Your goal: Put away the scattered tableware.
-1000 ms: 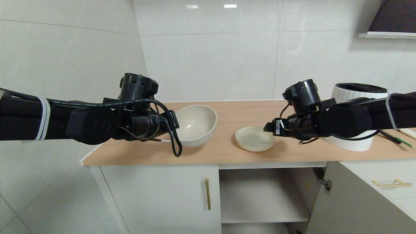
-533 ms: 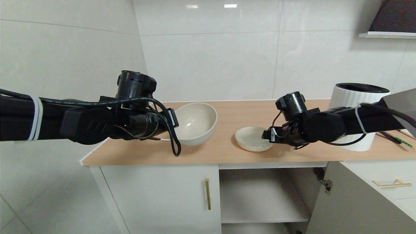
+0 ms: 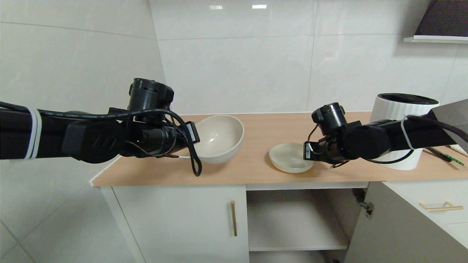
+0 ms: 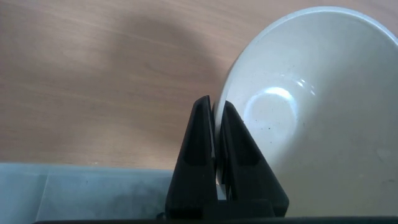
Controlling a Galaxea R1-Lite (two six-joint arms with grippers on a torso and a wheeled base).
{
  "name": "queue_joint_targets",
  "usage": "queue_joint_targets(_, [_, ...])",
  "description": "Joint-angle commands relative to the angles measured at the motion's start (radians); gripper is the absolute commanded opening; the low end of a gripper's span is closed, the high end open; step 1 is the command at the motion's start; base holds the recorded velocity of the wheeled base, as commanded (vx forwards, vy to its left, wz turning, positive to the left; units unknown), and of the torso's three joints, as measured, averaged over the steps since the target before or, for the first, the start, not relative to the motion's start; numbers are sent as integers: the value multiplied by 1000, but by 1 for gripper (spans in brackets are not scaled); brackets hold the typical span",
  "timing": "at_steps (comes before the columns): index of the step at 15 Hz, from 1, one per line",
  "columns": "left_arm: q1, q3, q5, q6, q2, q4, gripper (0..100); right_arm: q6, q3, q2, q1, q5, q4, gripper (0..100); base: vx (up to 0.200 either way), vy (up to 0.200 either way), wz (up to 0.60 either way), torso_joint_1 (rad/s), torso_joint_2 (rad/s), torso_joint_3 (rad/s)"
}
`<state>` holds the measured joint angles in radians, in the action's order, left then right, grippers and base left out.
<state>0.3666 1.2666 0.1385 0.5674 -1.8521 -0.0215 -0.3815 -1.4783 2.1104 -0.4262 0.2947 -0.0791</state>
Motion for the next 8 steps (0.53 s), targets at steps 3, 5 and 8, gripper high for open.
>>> queue_joint_targets(3, [0,-58,-22,-1,94,-2,0,-39,49,-145,7,-98,-45,0,0,0,0,0,0,0])
queue_joint_targets(5, [6,-124,-80,-1,160,-3,0,-56,99,-253,7,-180,-91,0,0,0,0,0,0,0])
queue_joint_targets(8, [12,-197,-163,-4,245,-3,0,-57,182,-389,6,-289,-140,0,0,0,0,0,0,0])
